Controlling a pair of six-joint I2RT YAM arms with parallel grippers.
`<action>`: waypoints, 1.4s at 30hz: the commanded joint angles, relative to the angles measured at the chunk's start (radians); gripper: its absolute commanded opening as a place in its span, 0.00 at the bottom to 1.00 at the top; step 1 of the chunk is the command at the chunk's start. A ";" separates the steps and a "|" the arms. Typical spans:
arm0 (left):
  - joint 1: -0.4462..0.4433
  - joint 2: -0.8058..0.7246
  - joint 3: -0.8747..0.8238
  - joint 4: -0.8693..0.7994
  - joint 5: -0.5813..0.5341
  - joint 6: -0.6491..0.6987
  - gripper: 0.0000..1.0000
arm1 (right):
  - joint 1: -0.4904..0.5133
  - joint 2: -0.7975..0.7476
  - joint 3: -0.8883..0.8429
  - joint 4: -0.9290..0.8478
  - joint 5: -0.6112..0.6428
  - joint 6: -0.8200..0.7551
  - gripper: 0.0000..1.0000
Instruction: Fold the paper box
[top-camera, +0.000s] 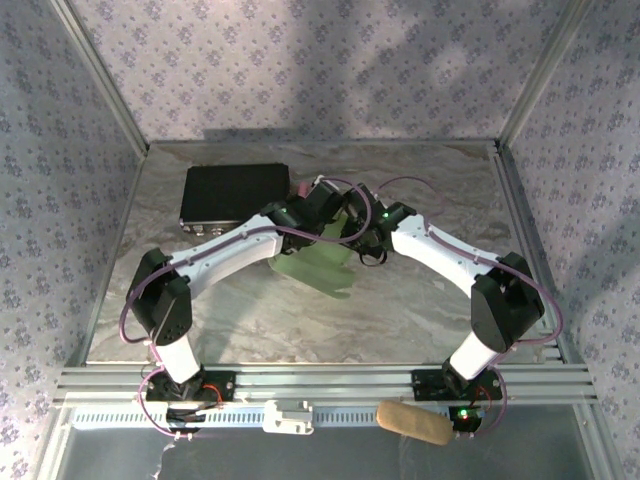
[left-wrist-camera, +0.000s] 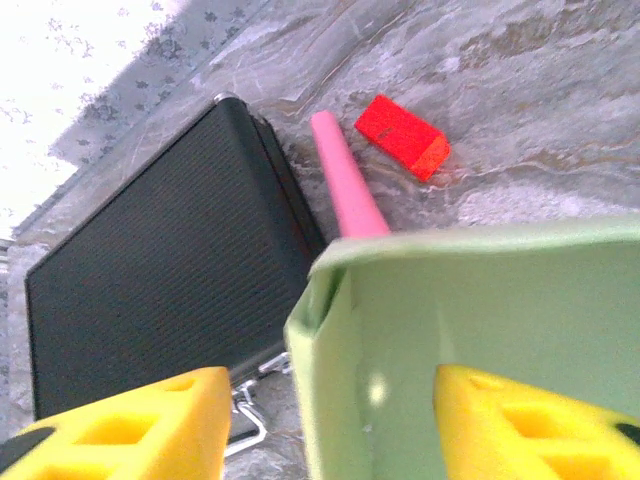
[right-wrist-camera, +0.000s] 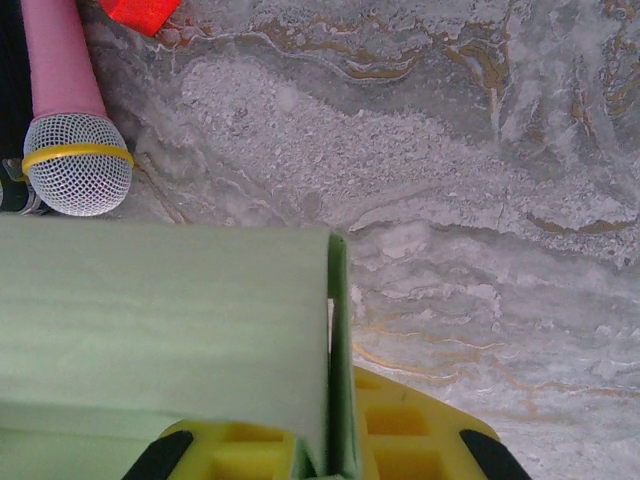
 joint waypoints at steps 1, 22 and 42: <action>-0.033 -0.075 0.068 -0.119 0.012 -0.089 0.62 | -0.005 -0.027 -0.014 -0.012 0.025 0.020 0.00; -0.310 -0.414 -0.142 -0.507 0.066 -1.307 0.56 | -0.052 -0.051 -0.171 0.094 0.002 0.248 0.00; -0.334 -0.220 -0.127 -0.398 0.086 -1.475 0.20 | -0.056 -0.087 -0.250 0.137 -0.013 0.296 0.00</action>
